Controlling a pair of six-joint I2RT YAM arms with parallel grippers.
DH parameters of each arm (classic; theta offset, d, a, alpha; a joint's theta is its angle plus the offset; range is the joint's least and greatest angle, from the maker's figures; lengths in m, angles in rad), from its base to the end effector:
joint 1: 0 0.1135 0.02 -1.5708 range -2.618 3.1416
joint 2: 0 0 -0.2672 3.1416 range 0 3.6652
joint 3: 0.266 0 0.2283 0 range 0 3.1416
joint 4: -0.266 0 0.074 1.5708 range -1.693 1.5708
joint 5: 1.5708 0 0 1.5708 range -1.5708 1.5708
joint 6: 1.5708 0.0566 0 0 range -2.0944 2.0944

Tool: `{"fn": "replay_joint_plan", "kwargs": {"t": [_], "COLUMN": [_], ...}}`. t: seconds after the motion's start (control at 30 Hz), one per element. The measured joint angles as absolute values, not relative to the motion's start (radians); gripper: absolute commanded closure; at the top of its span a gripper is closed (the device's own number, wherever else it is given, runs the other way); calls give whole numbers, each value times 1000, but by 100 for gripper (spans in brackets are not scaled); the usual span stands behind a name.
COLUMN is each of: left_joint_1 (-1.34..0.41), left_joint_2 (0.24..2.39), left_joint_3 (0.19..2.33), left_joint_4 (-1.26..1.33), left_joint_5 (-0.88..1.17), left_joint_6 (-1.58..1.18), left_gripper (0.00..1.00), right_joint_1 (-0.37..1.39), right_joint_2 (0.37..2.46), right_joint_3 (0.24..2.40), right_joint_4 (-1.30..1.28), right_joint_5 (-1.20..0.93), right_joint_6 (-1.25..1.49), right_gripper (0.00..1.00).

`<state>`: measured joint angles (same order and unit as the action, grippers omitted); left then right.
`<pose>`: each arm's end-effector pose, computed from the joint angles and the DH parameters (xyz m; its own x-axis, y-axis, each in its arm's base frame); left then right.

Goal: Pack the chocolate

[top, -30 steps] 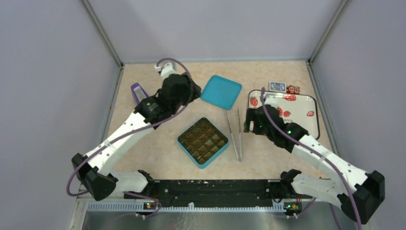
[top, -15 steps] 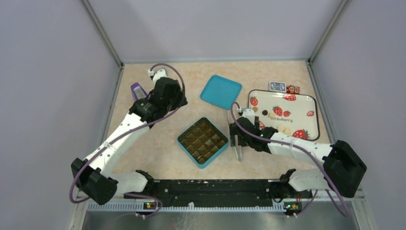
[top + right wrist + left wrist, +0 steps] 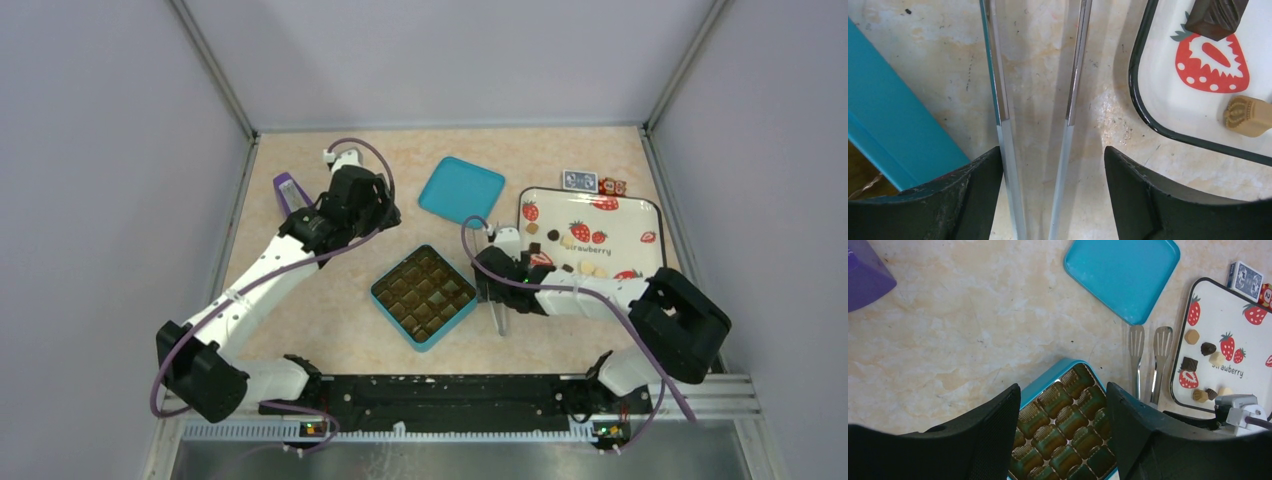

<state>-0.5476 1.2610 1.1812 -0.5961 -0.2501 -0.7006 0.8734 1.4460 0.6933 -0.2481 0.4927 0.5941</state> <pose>0.2322 -0.1252 0.3296 -0.6272 -0.3491 -0.6962 -0.0847 0.9192 -0.3846 0.1845 0.1786 0.1676 -0.7343 -0.1085 -0.6701 -0.1211 0.9922 -0.0279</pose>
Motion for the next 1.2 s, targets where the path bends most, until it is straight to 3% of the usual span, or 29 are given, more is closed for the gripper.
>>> {"fn": "replay_joint_plan", "kwargs": {"t": [0.2,0.5,0.6,0.83,1.2], "left_joint_1": [-547,-548,-548,-548,-547], "left_joint_2": [1261,1261,1261,1261,1259], "left_joint_3": [1167,1160,1156,1151,1149], "left_joint_4": [-587,-572,-571,-568,-568], "left_joint_5": [-243,-222,-220,-220,-246], "left_joint_6": [-696,-705,-704,-705,-684], "left_gripper": [31,31,31,31,30], "right_joint_1": [875,874,870,868,830], "right_joint_2": [1481,1509,1518,1528,1391], "right_joint_3": [693,694,694,694,790], "right_joint_4": [-226,-173,-148,-121,-327], "right_joint_5": [530,532,530,526,428], "right_joint_6": [595,590,588,579,476], "right_gripper": [34,33,40,70,77]}}
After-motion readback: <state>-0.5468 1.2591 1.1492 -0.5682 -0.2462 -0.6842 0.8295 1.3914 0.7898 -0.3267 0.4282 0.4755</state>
